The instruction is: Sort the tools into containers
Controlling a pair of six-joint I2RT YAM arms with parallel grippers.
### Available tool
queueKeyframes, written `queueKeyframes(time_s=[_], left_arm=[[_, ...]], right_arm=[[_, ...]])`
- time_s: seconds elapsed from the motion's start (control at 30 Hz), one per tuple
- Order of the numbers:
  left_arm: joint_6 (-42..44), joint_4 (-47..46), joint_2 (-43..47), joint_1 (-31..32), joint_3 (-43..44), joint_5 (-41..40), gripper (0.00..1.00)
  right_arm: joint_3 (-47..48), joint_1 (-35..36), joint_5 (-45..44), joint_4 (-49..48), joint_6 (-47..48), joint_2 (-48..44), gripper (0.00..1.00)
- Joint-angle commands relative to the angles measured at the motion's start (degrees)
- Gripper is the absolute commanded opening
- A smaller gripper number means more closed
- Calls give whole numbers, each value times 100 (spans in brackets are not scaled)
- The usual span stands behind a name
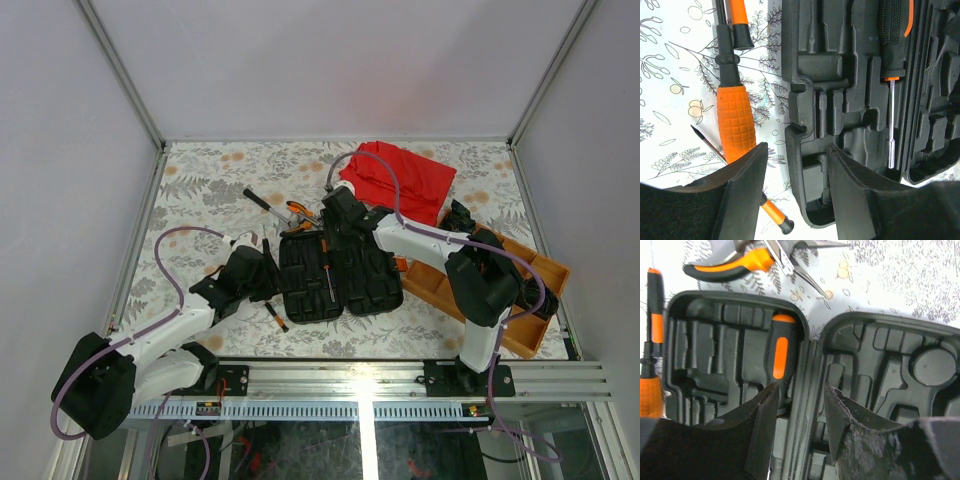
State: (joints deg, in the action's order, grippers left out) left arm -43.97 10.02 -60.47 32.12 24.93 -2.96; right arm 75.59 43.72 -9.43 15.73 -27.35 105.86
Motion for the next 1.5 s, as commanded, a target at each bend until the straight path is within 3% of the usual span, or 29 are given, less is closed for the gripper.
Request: queueKeyframes(time_s=[0.0, 0.4, 0.57, 1.03, 1.3, 1.47], left_arm=[[63, -93, 140, -48, 14, -191, 49], [120, -124, 104, -64, 6, -131, 51], [368, -268, 6, -69, 34, 205, 52], [399, -78, 396, -74, -117, 125, 55], [326, -12, 443, -70, -154, -13, 56], [237, 85, 441, -74, -154, -186, 56]], right_arm=[[-165, -22, -141, 221, 113, -132, 48], [-521, -30, 801, 63, 368, 78, 43], [-686, -22, 927, 30, 529, 118, 34], [-1062, -30, 1328, 57, 1515, 30, 20], [-1128, -23, 1632, 176, 1944, -88, 24], [-974, -22, 1474, 172, 1628, -356, 37]])
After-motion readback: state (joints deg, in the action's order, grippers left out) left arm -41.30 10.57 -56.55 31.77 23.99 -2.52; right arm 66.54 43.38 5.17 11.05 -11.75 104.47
